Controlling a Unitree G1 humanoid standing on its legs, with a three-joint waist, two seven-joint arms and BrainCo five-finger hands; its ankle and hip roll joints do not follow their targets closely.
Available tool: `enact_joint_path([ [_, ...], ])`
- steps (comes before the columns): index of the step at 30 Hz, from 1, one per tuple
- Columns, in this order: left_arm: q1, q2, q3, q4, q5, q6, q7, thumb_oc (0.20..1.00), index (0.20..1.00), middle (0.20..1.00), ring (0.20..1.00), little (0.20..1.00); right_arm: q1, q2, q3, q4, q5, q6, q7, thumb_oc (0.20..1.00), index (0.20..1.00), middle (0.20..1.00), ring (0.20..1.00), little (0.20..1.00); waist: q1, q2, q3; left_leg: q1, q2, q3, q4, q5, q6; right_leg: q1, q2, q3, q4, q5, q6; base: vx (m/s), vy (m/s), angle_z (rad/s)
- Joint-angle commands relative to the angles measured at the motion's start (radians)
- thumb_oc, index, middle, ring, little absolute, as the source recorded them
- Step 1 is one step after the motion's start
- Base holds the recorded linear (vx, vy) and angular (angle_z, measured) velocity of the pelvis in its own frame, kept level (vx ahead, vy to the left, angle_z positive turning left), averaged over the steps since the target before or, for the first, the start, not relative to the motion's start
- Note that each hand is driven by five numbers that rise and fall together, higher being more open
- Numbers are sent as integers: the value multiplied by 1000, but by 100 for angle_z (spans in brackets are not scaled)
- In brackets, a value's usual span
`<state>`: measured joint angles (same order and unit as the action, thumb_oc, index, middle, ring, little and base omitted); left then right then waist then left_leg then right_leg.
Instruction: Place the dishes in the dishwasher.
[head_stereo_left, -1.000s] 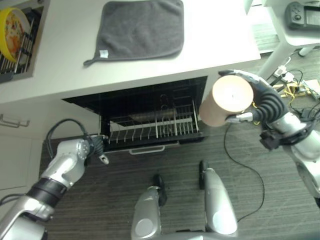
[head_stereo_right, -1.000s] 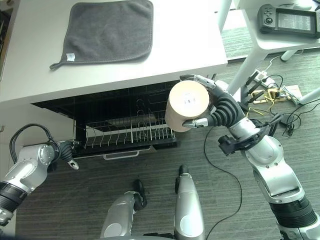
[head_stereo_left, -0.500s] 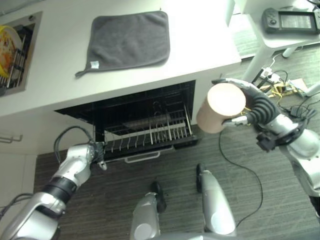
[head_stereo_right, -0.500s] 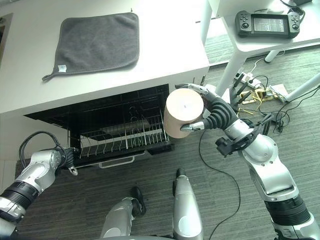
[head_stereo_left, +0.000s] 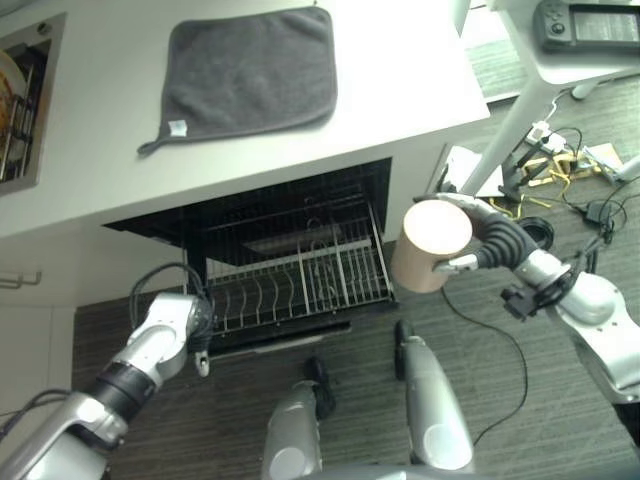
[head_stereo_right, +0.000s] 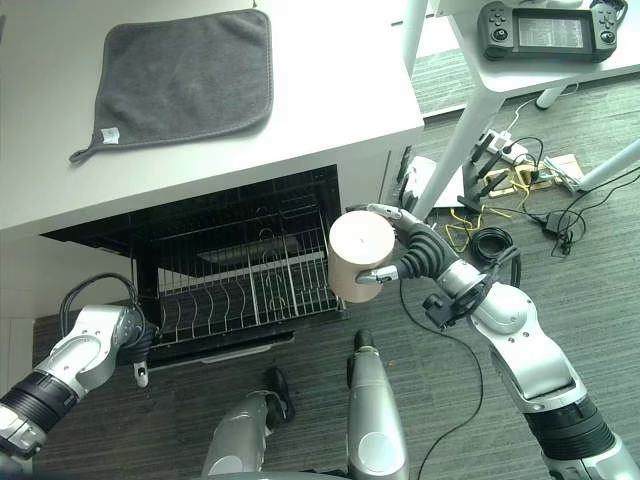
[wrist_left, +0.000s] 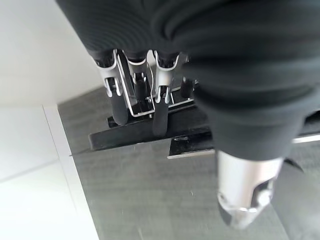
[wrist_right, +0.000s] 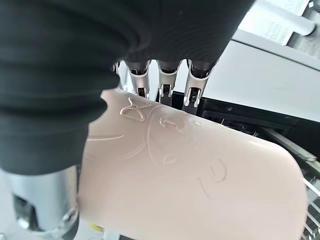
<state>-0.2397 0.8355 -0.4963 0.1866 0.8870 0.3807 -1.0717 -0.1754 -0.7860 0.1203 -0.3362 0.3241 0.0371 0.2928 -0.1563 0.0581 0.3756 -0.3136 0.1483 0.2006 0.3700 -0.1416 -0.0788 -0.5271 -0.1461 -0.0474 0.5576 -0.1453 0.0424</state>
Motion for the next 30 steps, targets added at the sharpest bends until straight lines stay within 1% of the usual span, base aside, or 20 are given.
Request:
enact_joint_path([
  [1, 371, -68, -90, 11, -106, -46, -199, 1000, 1000, 1000, 1000, 1000, -66, 22, -3, -36, 8, -40, -23, 200, 200, 200, 200, 200, 59, -70, 68, -59, 56, -98, 104, -85, -8, 126, -96, -4, -95, -41, 100, 13, -16, 5],
  [5, 364, -86, -119, 44, -159, -30, -141, 1000, 1000, 1000, 1000, 1000, -124, 45, 55, 46, -23, -39, -43, 200, 200, 200, 200, 200, 89, -58, 65, -70, 46, -114, 99, -79, -5, 121, -104, -17, -94, -42, 97, 16, -9, 12],
  [6, 366, -90, -121, 54, -207, -12, -113, 1000, 1000, 1000, 1000, 1000, -160, 52, 82, 93, -30, -34, -54, 200, 200, 200, 200, 200, 104, -51, 64, -77, 42, -122, 101, -77, -4, 117, -108, -22, -89, -45, 95, 25, 2, 6],
  [7, 365, -92, -121, 59, -214, -9, -101, 1000, 1000, 1000, 1000, 1000, -166, 54, 87, 102, -32, -34, -55, 200, 200, 200, 200, 200, 106, -50, 64, -79, 41, -123, 101, -77, -4, 116, -109, -23, -88, -45, 95, 31, 7, 2],
  [9, 361, -90, -120, 79, -246, -2, -44, 1000, 1000, 1000, 1000, 1000, -199, 66, 107, 150, -19, -30, -62, 200, 200, 200, 200, 200, 117, -45, 60, -84, 40, -130, 103, -74, -6, 113, -112, -28, -84, -46, 93, 21, 4, 3],
  [11, 346, -77, -108, 108, -321, -2, 76, 1000, 1000, 1000, 1000, 1000, -238, 79, 131, 205, -28, -22, -67, 200, 200, 200, 200, 200, 130, -39, 61, -84, 38, -138, 108, -77, -7, 113, -117, -35, -75, -54, 93, 38, 18, 8],
  [12, 316, -55, -91, 130, -435, -11, 186, 1000, 1000, 1000, 1000, 1000, -281, 89, 157, 244, -24, 3, -78, 200, 200, 200, 200, 200, 138, -35, 60, -89, 36, -145, 110, -73, -6, 106, -120, -37, -66, -55, 92, 38, 66, 17],
  [13, 276, -38, -45, 131, -621, -33, 321, 1000, 1000, 1000, 1000, 1000, -307, 104, 187, 284, -39, 28, -96, 200, 200, 200, 200, 200, 150, -26, 56, -93, 32, -149, 107, -66, -2, 99, -125, -41, -59, -54, 90, 40, 79, 19],
  [14, 254, -25, -21, 109, -702, -31, 365, 1000, 1000, 1000, 1000, 1000, -313, 109, 199, 300, -53, 34, -106, 200, 200, 200, 200, 200, 154, -23, 53, -96, 29, -152, 107, -63, -1, 95, -129, -44, -55, -54, 89, 45, 98, 32],
  [15, 198, -18, 71, 32, -872, -51, 480, 1000, 1000, 1000, 1000, 1000, -313, 125, 213, 335, -79, 47, -131, 200, 200, 200, 200, 200, 171, -12, 50, -101, 20, -159, 103, -56, 4, 87, -140, -51, -46, -52, 86, 29, 58, 30],
  [16, 175, -3, 119, -31, -958, -48, 527, 1000, 1000, 1000, 1000, 1000, -309, 130, 213, 353, -87, 46, -143, 200, 200, 200, 200, 200, 180, -8, 46, -107, 15, -164, 99, -50, 4, 79, -145, -55, -44, -46, 85, 23, 21, 43],
  [17, 132, -11, 242, -167, -1115, -43, 601, 1000, 1000, 1000, 1000, 1000, -289, 144, 198, 378, -100, 50, -170, 200, 200, 200, 200, 200, 203, -3, 51, -111, 1, -176, 100, -48, 7, 74, -158, -64, -32, -47, 84, 3, -61, 57],
  [18, 131, -3, 334, -268, -1276, -122, 718, 1000, 1000, 1000, 1000, 1000, -274, 160, 179, 439, -110, 17, -187, 200, 200, 200, 200, 200, 229, -1, 52, -121, -11, -186, 97, -40, 5, 70, -171, -81, -26, -44, 80, 1, -69, 69],
  [19, 131, -11, 350, -279, -1278, -121, 716, 1000, 1000, 1000, 1000, 1000, -273, 164, 175, 448, -113, 14, -188, 200, 200, 200, 200, 200, 233, -1, 52, -122, -12, -188, 95, -38, 5, 70, -172, -83, -26, -43, 80, -2, -93, 61],
  [20, 139, -38, 419, -328, -1335, -189, 759, 1000, 1000, 1000, 1000, 1000, -274, 185, 157, 499, -124, -3, -197, 200, 200, 200, 200, 200, 255, 0, 57, -123, -24, -198, 92, -35, 7, 73, -181, -100, -20, -46, 77, 0, -75, 39],
  [22, 142, -74, 483, -371, -1390, -270, 801, 1000, 1000, 1000, 1000, 1000, -292, 213, 145, 559, -134, -11, -219, 200, 200, 200, 200, 200, 285, 0, 67, -127, -37, -210, 95, -37, 7, 73, -193, -119, -3, -57, 71, -6, -89, 28],
  [23, 144, -103, 513, -385, -1403, -322, 822, 1000, 1000, 1000, 1000, 1000, -310, 224, 140, 583, -135, 0, -229, 200, 200, 200, 200, 200, 302, 0, 71, -130, -45, -217, 95, -36, 8, 73, -196, -131, 5, -62, 64, -11, -61, 29],
  [25, 146, -129, 533, -395, -1442, -360, 835, 1000, 1000, 1000, 1000, 1000, -332, 231, 143, 602, -135, 17, -240, 200, 200, 200, 200, 200, 315, 0, 75, -133, -52, -222, 92, -35, 10, 71, -198, -141, 12, -67, 58, -19, -29, 28],
  [28, 153, -208, 560, -422, -1467, -462, 884, 1000, 1000, 1000, 1000, 1000, -369, 255, 146, 673, -134, 40, -282, 200, 200, 200, 200, 200, 340, 5, 86, -140, -71, -232, 86, -29, 21, 63, -196, -154, 33, -80, 39, -24, 4, 12],
  [30, 154, -226, 565, -437, -1484, -469, 894, 1000, 1000, 1000, 1000, 1000, -373, 255, 140, 698, -129, 42, -292, 200, 200, 200, 200, 200, 344, 6, 88, -143, -75, -234, 84, -27, 24, 59, -193, -155, 38, -83, 35, -12, 15, 5],
])
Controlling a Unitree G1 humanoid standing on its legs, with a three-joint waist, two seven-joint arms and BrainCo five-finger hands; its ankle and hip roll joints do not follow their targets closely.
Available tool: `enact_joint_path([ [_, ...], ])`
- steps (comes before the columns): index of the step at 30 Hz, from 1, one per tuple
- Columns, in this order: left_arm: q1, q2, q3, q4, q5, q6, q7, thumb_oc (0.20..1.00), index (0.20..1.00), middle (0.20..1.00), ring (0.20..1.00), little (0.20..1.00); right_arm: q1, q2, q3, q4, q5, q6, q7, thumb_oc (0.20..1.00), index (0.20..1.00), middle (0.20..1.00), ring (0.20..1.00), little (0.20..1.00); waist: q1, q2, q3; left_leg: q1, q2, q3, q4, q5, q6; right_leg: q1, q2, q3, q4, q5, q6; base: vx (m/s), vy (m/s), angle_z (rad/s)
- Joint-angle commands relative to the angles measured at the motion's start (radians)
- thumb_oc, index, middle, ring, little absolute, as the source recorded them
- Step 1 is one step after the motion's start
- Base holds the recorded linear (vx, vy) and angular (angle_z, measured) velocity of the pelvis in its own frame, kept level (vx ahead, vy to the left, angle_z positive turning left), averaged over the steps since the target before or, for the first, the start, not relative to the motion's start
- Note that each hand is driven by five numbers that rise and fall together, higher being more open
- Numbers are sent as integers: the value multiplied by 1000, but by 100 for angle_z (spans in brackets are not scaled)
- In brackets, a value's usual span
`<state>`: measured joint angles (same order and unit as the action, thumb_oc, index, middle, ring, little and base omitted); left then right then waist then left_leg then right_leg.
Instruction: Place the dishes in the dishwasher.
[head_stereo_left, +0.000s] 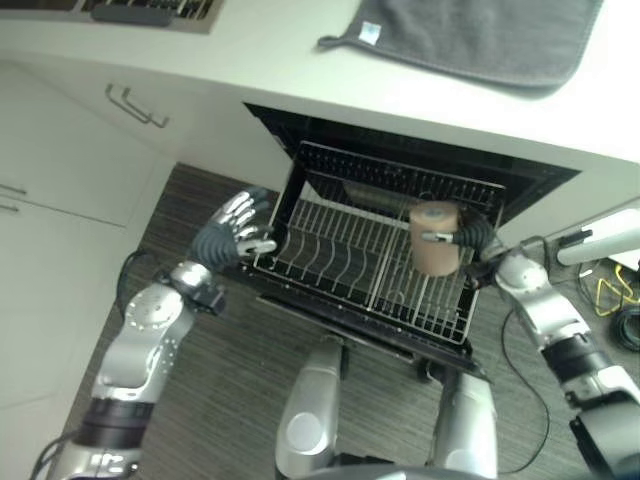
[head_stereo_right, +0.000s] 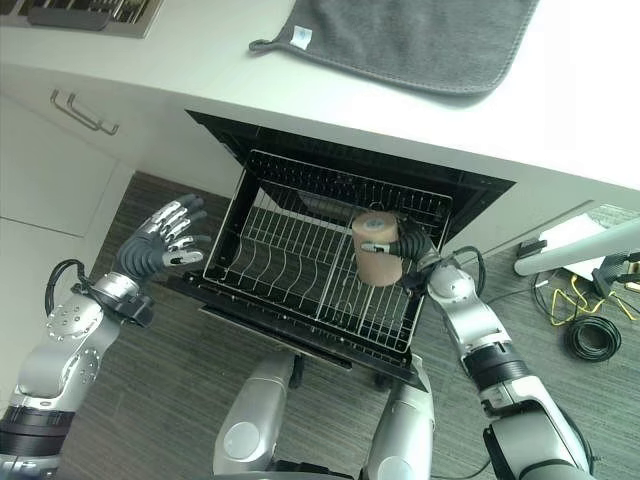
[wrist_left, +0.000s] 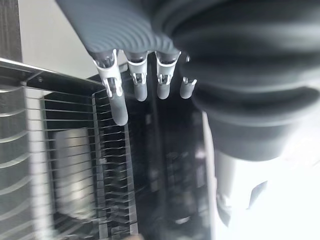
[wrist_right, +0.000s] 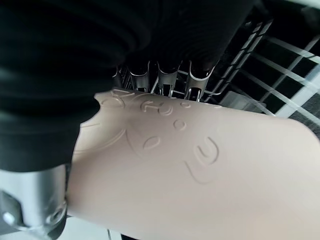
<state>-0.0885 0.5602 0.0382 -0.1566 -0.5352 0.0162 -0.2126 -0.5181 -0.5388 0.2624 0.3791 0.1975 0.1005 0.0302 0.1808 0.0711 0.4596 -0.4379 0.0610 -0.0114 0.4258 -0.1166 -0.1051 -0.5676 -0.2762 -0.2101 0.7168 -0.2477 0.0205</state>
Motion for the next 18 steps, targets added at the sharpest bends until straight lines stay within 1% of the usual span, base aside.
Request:
enact_joint_path([
  [1, 3, 46, 31, -94, -61, -106, 35, 1000, 1000, 1000, 1000, 1000, -31, 8, -4, -11, -3, -23, -30, 200, 200, 200, 200, 200, 7, -7, 4, -19, 12, -22, 28, -52, 51, 99, -63, 8, -121, 19, 56, -7, 16, 6],
  [3, -2, 32, 34, -99, -72, -117, 40, 1000, 1000, 1000, 1000, 1000, -38, -4, -21, 39, 11, -34, -37, 200, 200, 200, 200, 200, 8, -4, 7, -26, 7, -22, 31, -51, 56, 93, -59, 9, -113, 17, 51, -7, 14, 5],
  [6, -4, 29, 33, -100, -75, -109, 39, 1000, 1000, 1000, 1000, 1000, -39, -8, -32, 64, 18, -45, -48, 200, 200, 200, 200, 200, 8, -3, 8, -27, 6, -21, 32, -51, 59, 91, -57, 10, -111, 16, 50, 0, 0, 0],
  [10, -7, 34, 28, -100, -56, -113, 61, 1000, 1000, 1000, 1000, 1000, -36, -26, -67, 84, 66, -69, -65, 200, 200, 200, 200, 200, -2, -2, 15, -29, 8, -14, 42, -55, 65, 87, -50, 17, -102, 15, 46, 0, 0, 0],
  [13, -3, 39, 37, -99, -65, -113, 65, 1000, 1000, 1000, 1000, 1000, -19, -37, -97, 78, 86, -83, -74, 200, 200, 200, 200, 200, -9, -4, 16, -28, 10, -10, 51, -60, 68, 88, -48, 21, -97, 14, 46, 0, 0, 0],
  [15, 1, 43, 45, -101, -62, -104, 72, 1000, 1000, 1000, 1000, 1000, 8, -43, -125, 49, 95, -82, -84, 200, 200, 200, 200, 200, -20, -8, 16, -26, 15, -4, 59, -65, 70, 89, -46, 24, -93, 13, 46, 40, -4, -3],
  [18, 14, 46, 53, -95, -68, -109, 71, 1000, 1000, 1000, 1000, 1000, 36, -52, -155, 14, 105, -74, -96, 200, 200, 200, 200, 200, -30, -12, 19, -25, 20, 2, 69, -69, 72, 89, -43, 30, -87, 14, 45, 12, -3, -1],
])
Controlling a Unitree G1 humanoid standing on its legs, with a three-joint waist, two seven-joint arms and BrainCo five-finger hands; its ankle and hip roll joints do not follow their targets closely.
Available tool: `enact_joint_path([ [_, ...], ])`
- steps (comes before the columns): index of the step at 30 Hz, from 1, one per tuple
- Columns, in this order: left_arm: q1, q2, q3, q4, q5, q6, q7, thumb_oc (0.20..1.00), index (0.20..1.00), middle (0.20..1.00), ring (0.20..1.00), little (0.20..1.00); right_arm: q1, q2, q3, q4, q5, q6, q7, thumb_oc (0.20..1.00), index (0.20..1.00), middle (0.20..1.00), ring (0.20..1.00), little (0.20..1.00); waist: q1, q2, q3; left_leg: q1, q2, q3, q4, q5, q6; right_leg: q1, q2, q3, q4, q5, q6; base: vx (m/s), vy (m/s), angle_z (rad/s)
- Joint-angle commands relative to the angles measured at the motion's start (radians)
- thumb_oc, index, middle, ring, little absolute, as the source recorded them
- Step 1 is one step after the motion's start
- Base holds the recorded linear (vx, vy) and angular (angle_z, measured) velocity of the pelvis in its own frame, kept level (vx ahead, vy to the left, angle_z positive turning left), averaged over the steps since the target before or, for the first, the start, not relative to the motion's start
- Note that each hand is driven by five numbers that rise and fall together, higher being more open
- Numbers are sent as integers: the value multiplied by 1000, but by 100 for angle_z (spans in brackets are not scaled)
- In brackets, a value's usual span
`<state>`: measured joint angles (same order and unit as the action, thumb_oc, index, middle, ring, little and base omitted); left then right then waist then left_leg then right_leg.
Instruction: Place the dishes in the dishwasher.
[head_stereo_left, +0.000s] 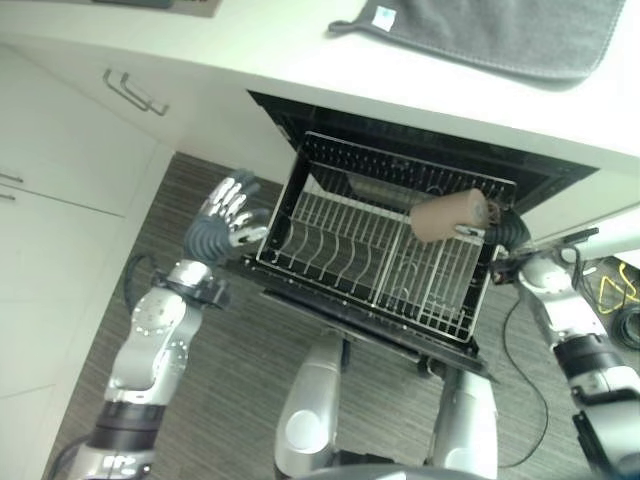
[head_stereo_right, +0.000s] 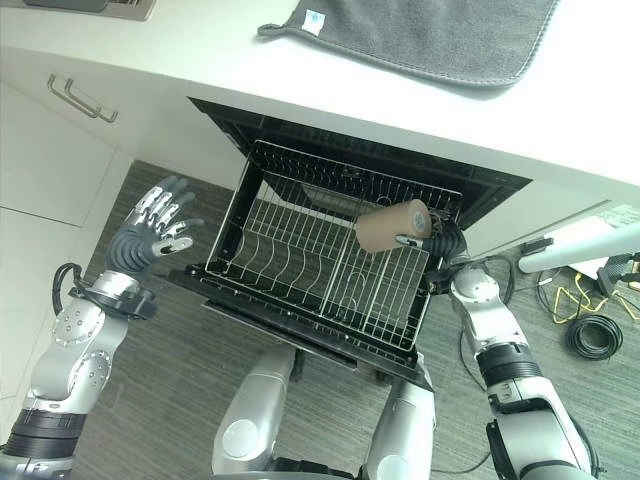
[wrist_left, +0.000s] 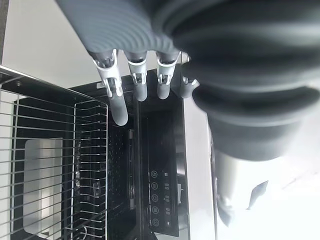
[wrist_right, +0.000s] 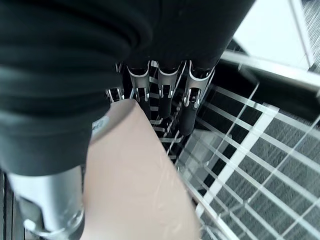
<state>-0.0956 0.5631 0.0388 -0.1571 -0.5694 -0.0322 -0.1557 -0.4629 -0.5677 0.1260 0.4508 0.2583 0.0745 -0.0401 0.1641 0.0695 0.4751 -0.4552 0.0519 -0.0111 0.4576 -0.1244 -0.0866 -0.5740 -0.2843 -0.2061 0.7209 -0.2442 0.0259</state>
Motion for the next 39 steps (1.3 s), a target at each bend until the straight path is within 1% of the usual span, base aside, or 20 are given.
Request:
enact_joint_path([
  [1, 22, 43, 54, -93, -35, -60, 13, 1000, 1000, 1000, 1000, 1000, -16, -23, -21, -60, 45, -45, -28, 200, 200, 200, 200, 200, -15, -10, 3, -8, 30, 2, 39, -62, 54, 94, -35, 27, -90, 10, 39, 0, 0, 0],
  [4, 19, 46, 54, -90, -44, -57, 12, 1000, 1000, 1000, 1000, 1000, -11, -25, -27, -50, 38, -10, -15, 200, 200, 200, 200, 200, -20, -12, 3, -9, 33, 6, 44, -63, 55, 93, -31, 31, -90, 12, 38, 5, -3, -1],
  [9, 4, 49, 43, -91, -51, -40, 1, 1000, 1000, 1000, 1000, 1000, -43, -36, 21, 1, -12, -26, 41, 200, 200, 200, 200, 200, -11, -10, 5, -10, 31, 7, 50, -63, 56, 95, -38, 22, -88, 13, 35, 3, -2, -1],
  [10, 3, 47, 42, -90, -49, -39, 0, 1000, 1000, 1000, 1000, 1000, -56, -40, 32, 2, -32, -25, 43, 200, 200, 200, 200, 200, -8, -10, 5, -9, 30, 7, 50, -62, 56, 97, -38, 20, -87, 12, 34, 0, 0, 0],
  [14, 2, 53, 40, -86, -53, -38, 2, 1000, 1000, 1000, 1000, 1000, -67, -43, 39, -7, -26, -26, 20, 200, 200, 200, 200, 200, -7, -9, 7, -9, 27, 8, 54, -64, 58, 98, -39, 19, -81, 8, 33, 0, 0, 0],
  [16, 5, 51, 42, -86, -54, -38, 4, 1000, 1000, 1000, 1000, 1000, -64, -43, 31, -31, -15, -14, 12, 200, 200, 200, 200, 200, -9, -10, 8, -5, 28, 9, 55, -66, 59, 101, -38, 20, -78, 6, 32, 0, 0, 0],
  [19, 16, 47, 51, -88, -54, -39, -1, 1000, 1000, 1000, 1000, 1000, -34, -42, 3, -82, -21, -13, 8, 200, 200, 200, 200, 200, -15, -13, 11, -2, 29, 9, 58, -69, 63, 102, -37, 22, -74, 5, 32, 0, 0, 0],
  [22, 22, 48, 60, -94, -62, -29, -7, 1000, 1000, 1000, 1000, 1000, -17, -42, -11, -108, -34, 1, 31, 200, 200, 200, 200, 200, -18, -17, 9, -2, 31, 11, 63, -73, 63, 103, -36, 23, -72, 5, 34, 0, 0, 0],
  [31, 15, 47, 55, -91, -62, -14, -28, 1000, 1000, 1000, 1000, 1000, -39, -33, 34, -123, -80, 9, 86, 200, 200, 200, 200, 200, -13, -19, 11, 0, 31, 11, 71, -76, 65, 105, -38, 20, -68, 4, 31, 0, 0, 0],
  [32, 8, 46, 48, -90, -60, -12, -25, 1000, 1000, 1000, 1000, 1000, -54, -30, 46, -116, -84, 20, 90, 200, 200, 200, 200, 200, -11, -16, 13, -3, 29, 11, 73, -77, 64, 103, -40, 19, -65, 3, 30, 0, 0, 0],
  [33, 5, 45, 45, -87, -62, -13, -26, 1000, 1000, 1000, 1000, 1000, -63, -30, 54, -107, -85, 23, 91, 316, 316, 316, 316, 316, -10, -15, 14, -3, 29, 12, 74, -78, 64, 103, -41, 18, -63, 1, 29, 0, 0, 0],
  [34, 5, 44, 44, -88, -61, -13, -26, 1000, 1000, 1000, 1000, 1000, -65, -30, 57, -109, -86, 27, 89, 529, 529, 529, 529, 529, -9, -15, 14, -2, 28, 12, 74, -77, 65, 104, -41, 17, -64, 1, 29, 0, 0, 0],
  [35, 5, 43, 43, -91, -62, -11, -25, 1000, 1000, 1000, 1000, 1000, -65, -28, 58, -107, -87, 25, 91, 680, 680, 680, 680, 680, -9, -15, 15, -3, 27, 12, 74, -78, 65, 104, -40, 17, -64, 0, 28, 0, 0, 0],
  [36, 6, 43, 43, -91, -62, -10, -25, 1000, 1000, 1000, 1000, 1000, -65, -28, 59, -107, -87, 26, 92, 790, 790, 790, 790, 790, -9, -15, 15, -3, 27, 12, 74, -78, 65, 104, -40, 17, -63, 0, 28, 0, 0, 0],
  [37, 6, 42, 43, -91, -61, -9, -27, 1000, 1000, 1000, 1000, 1000, -64, -25, 61, -111, -85, 30, 96, 1000, 1000, 1000, 1000, 1000, -8, -15, 16, -2, 26, 11, 74, -78, 66, 105, -39, 17, -63, 0, 27, 0, 0, 0],
  [39, 8, 39, 41, -96, -60, -8, -25, 1000, 1000, 1000, 1000, 1000, -60, -21, 62, -119, -83, 33, 86, 1000, 1000, 1000, 1000, 1000, -9, -16, 17, -2, 26, 11, 76, -78, 67, 104, -39, 18, -61, 0, 27, 0, 0, 0],
])
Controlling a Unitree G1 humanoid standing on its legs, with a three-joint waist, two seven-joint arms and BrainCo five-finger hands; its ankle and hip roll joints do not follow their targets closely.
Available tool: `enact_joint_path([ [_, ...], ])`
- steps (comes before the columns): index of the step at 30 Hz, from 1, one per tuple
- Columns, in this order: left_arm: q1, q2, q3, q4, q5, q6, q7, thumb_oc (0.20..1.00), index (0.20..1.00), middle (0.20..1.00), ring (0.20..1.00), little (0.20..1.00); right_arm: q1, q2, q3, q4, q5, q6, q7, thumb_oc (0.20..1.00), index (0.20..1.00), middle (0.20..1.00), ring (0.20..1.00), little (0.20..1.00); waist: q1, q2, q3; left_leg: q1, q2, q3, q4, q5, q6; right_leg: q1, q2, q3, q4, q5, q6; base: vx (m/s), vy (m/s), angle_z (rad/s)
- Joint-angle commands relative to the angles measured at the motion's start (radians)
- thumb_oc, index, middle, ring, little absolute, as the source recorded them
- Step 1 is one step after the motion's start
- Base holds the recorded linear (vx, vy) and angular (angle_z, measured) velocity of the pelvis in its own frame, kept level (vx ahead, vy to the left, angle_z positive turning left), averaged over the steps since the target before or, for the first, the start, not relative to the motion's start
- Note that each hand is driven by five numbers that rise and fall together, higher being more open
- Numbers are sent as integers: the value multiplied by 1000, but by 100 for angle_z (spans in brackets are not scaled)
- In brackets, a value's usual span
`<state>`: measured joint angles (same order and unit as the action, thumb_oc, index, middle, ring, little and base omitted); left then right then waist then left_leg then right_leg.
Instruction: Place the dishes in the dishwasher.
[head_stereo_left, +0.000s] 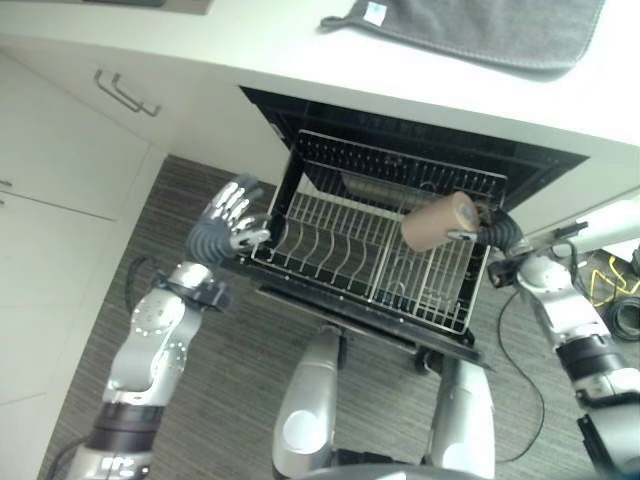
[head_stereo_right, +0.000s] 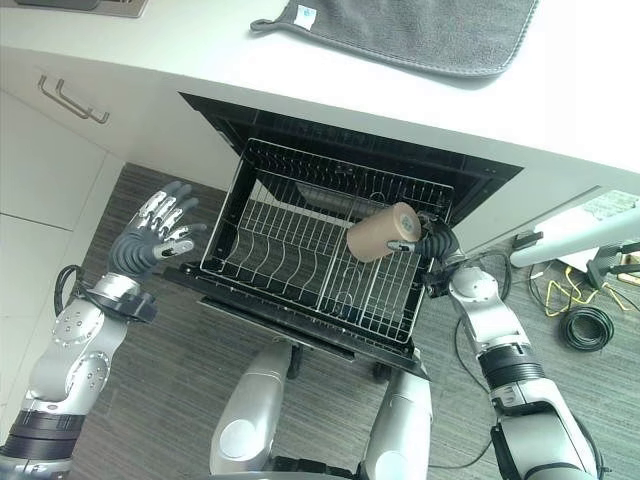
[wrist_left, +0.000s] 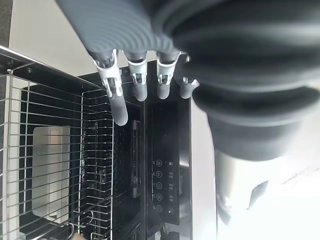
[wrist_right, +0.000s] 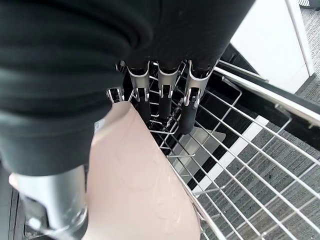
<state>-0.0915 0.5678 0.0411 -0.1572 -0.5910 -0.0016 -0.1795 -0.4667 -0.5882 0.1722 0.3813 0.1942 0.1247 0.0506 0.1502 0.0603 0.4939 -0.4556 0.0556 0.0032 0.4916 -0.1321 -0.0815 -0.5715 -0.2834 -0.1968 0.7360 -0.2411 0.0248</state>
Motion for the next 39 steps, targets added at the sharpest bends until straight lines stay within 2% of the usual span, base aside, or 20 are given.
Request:
enact_joint_path([
  [1, 6, 34, 40, -95, -39, -41, -5, 1000, 1000, 1000, 1000, 1000, -55, -1, 12, -50, -17, -18, -4, 1000, 1000, 1000, 1000, 1000, 6, -7, -2, -1, 21, -3, 42, -71, 63, 103, -39, 8, -76, -3, 28, 0, 0, 0],
  [8, 4, 29, 38, -98, -41, -46, 1, 1000, 1000, 1000, 1000, 1000, -33, 24, -7, -98, -7, -16, -41, 1000, 1000, 1000, 1000, 1000, -1, -8, 3, -4, 22, 0, 45, -74, 66, 97, -38, 11, -72, -3, 30, 0, 0, 0],
  [13, 7, 20, 41, -115, -32, -50, 12, 1000, 1000, 1000, 1000, 1000, -6, 49, -34, -172, 6, -38, -79, 1000, 1000, 1000, 1000, 1000, -10, -9, 6, 2, 23, 5, 41, -75, 69, 99, -35, 13, -73, -2, 31, 0, 0, 0],
  [20, 56, -6, 74, -140, -21, -91, 46, 1000, 1000, 1000, 1000, 1000, 120, 84, -126, -382, 9, -68, -128, 1000, 1000, 1000, 1000, 1000, -41, -18, 0, 26, 38, 22, 10, -64, 71, 113, -18, 22, -90, 0, 35, 3, 7, -1],
  [21, 82, -21, 104, -151, -34, -118, 47, 1000, 1000, 1000, 1000, 1000, 183, 90, -175, -455, 18, -85, -119, 1000, 1000, 1000, 1000, 1000, -54, -24, -5, 46, 45, 31, -12, -57, 70, 129, -10, 22, -107, 2, 38, 24, 27, -9],
  [26, 143, -41, 187, -180, -60, -175, 55, 1000, 1000, 1000, 1000, 1000, 324, 100, -299, -599, 77, -120, -85, 1000, 1000, 1000, 1000, 1000, -85, -42, -26, 90, 62, 52, -57, -43, 63, 172, 12, 21, -157, 10, 44, 26, 1, -14],
  [29, 180, -43, 237, -201, -84, -212, 53, 1000, 1000, 1000, 1000, 1000, 399, 94, -376, -657, 106, -153, -95, 1000, 1000, 1000, 1000, 1000, -100, -55, -43, 119, 71, 65, -83, -38, 57, 205, 27, 20, -196, 15, 46, 31, -50, -14],
  [30, 201, -45, 269, -218, -100, -229, 47, 1000, 1000, 1000, 1000, 1000, 440, 92, -442, -706, 143, -183, -111, 1000, 1000, 1000, 1000, 1000, -109, -67, -64, 151, 80, 76, -110, -34, 51, 242, 39, 15, -239, 22, 49, 23, -78, -12],
  [36, 224, -54, 300, -249, -102, -254, 54, 1000, 1000, 1000, 1000, 1000, 477, 95, -495, -778, 160, -236, -133, 1000, 1000, 1000, 1000, 1000, -114, -82, -113, 208, 86, 93, -165, -16, 43, 312, 62, 5, -323, 43, 50, 35, -45, -6],
  [39, 226, -55, 319, -261, -112, -276, 74, 1000, 1000, 1000, 1000, 1000, 488, 94, -508, -816, 131, -283, -155, 1000, 1000, 1000, 1000, 1000, -115, -87, -151, 244, 86, 103, -200, -9, 39, 356, 72, -2, -369, 50, 52, 41, -10, -8],
])
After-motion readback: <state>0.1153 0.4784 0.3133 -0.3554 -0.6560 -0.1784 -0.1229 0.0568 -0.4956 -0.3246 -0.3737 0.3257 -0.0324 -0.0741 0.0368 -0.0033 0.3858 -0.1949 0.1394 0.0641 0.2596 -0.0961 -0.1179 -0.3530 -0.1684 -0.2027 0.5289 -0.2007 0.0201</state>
